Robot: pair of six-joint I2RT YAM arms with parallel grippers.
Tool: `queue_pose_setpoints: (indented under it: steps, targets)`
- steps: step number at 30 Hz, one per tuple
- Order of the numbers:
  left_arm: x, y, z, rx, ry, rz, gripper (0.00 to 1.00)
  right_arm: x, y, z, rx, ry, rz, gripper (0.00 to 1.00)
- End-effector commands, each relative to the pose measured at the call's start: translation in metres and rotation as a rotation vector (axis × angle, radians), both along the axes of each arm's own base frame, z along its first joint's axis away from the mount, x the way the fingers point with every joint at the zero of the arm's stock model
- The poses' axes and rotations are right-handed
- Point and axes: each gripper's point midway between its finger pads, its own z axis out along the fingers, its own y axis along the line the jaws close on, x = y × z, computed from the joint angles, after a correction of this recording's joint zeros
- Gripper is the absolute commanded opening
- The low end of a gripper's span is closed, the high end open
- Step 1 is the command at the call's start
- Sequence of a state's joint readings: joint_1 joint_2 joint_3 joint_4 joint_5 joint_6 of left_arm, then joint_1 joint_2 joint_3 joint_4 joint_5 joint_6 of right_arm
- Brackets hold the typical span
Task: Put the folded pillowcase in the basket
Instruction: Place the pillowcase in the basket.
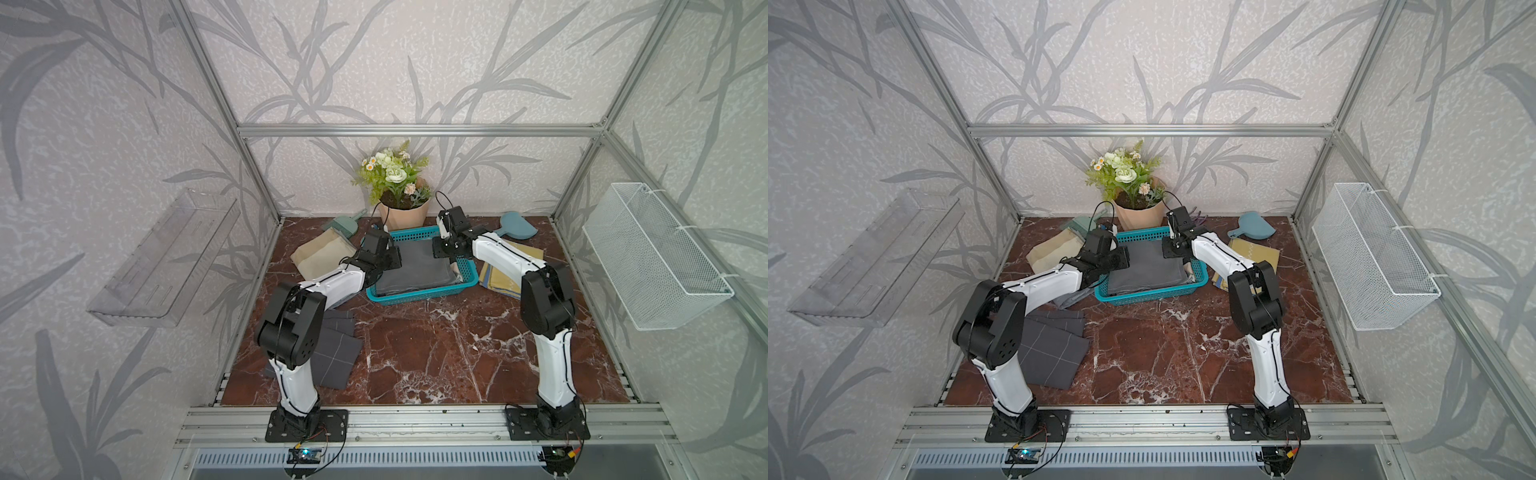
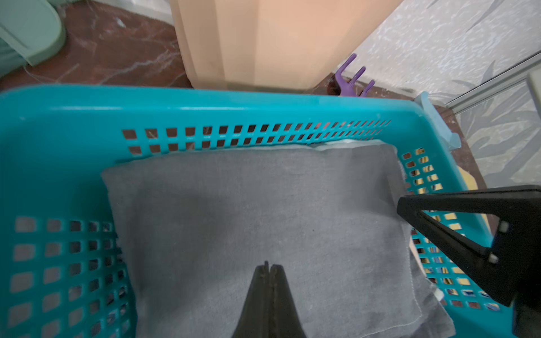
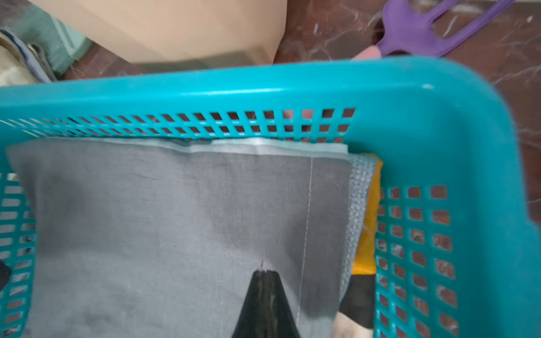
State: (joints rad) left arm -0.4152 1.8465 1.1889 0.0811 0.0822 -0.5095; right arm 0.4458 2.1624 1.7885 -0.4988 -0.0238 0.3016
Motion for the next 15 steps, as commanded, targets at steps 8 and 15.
queue_pose_setpoints:
  steps: [8,15]
  targets:
    - [-0.003,0.012,-0.053,0.068,0.073,0.036,0.00,-0.026,-0.046,-0.065,-0.135,0.168,-0.076,0.00]
    - [-0.003,0.008,-0.076,0.080,0.110,0.009,0.00,-0.045,-0.076,-0.082,-0.169,0.213,-0.137,0.00]
